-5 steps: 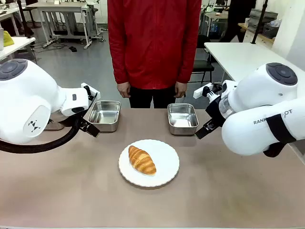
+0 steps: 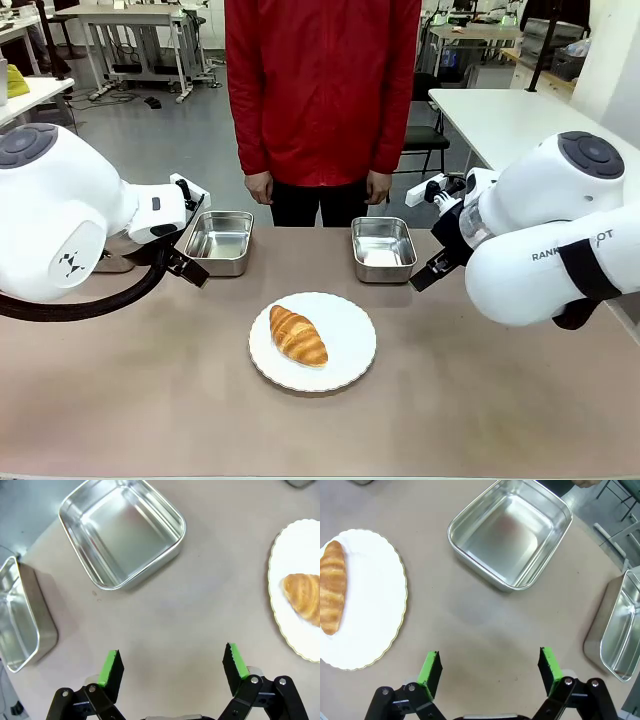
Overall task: Place the bread in the container.
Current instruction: Place the Butter Roll into the Airtight Container indicated by the human.
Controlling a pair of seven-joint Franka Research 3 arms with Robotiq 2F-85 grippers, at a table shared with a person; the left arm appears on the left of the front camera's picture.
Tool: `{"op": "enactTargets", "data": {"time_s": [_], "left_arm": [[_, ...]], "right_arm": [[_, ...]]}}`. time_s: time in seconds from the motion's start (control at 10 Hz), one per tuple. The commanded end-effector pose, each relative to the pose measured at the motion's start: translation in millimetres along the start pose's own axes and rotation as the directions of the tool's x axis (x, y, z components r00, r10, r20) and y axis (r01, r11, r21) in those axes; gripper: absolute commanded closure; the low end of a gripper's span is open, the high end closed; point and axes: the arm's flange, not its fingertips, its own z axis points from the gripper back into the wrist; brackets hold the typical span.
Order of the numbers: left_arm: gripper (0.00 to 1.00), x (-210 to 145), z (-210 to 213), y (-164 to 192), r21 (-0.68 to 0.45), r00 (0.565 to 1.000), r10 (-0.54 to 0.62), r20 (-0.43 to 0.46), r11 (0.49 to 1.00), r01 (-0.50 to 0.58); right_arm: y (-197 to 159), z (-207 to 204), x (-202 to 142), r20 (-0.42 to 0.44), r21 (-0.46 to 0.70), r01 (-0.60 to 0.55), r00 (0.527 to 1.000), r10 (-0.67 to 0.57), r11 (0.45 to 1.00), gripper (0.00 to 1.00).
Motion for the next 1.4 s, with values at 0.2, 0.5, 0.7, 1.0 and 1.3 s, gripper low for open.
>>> {"op": "enactTargets", "data": {"time_s": [0.2,0.5,0.7,1.0,1.3], "left_arm": [[0.0,0.0,0.0,0.1,0.0,1.0,0.0,0.0,1.0,0.0],[0.0,32.2,34.5,37.9,-0.02,1.0,0.003,0.003,1.0,-0.003],[0.0,61.9,77.5,91.4,-0.096,1.0,-0.019,-0.015,0.995,0.018],[0.0,60.6,147.5,196.6,-0.13,1.0,-0.028,0.014,0.991,0.03],[0.0,20.9,190.3,280.0,-0.288,0.995,-0.067,0.067,0.954,0.084]], "right_arm": [[-0.1,0.1,0.0,0.001,0.0,0.001,1.0,-0.001,1.0,0.0],[-40.4,44.6,43.8,0.07,-0.012,0.002,0.998,-0.001,1.0,0.0],[-87.4,94.6,70.1,0.123,0.023,0.0,0.992,-0.002,1.0,0.0],[-194.4,186.9,46.3,0.228,0.058,0.042,0.972,-0.054,0.997,0.0],[-280.9,242.2,-25.4,0.328,0.109,0.138,0.93,-0.167,0.984,0.0]]}}
